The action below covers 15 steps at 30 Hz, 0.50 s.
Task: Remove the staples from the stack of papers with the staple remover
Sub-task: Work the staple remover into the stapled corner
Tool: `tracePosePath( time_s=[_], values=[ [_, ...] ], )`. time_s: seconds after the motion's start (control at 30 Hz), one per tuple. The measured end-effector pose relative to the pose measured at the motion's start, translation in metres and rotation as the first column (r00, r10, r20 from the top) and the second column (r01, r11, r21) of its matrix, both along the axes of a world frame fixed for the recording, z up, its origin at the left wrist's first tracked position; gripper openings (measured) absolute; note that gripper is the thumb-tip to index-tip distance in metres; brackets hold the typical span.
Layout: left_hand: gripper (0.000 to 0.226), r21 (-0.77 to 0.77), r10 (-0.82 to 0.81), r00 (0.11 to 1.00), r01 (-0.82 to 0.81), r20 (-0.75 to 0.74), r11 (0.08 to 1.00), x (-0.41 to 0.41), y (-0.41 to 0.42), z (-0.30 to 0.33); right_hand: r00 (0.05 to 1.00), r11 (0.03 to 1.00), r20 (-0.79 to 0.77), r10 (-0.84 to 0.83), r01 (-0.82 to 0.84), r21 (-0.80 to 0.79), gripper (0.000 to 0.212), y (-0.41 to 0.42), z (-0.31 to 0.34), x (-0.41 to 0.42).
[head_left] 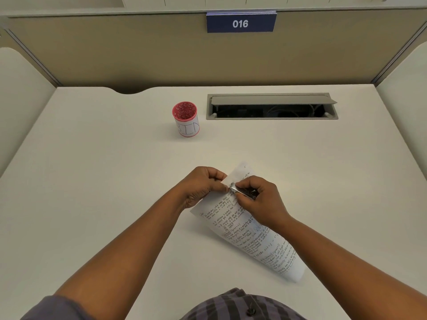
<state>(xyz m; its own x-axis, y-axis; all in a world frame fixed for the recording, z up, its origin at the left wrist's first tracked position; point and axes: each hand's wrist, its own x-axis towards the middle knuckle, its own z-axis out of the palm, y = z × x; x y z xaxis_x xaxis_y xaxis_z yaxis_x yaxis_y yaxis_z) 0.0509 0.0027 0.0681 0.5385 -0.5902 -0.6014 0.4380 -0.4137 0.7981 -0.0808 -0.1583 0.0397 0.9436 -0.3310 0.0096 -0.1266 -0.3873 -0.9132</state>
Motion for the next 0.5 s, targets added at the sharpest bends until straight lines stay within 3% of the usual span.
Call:
tracePosePath(
  time_s=[0.17,0.5],
  values=[
    [0.021,-0.005,-0.002,1.0,0.002,0.01,1.0,-0.0014,-0.001,0.0036,0.994,0.989,0.087,0.07,-0.057,-0.138,0.017,-0.0028,-0.001,-0.0002],
    [0.02,0.012,0.003,0.999,-0.004,0.054,1.0,-0.0022,-0.0015,0.0001,0.982,0.981,0.155,0.105,-0.076,-0.18,0.016,-0.0071,-0.001,0.001]
  ],
)
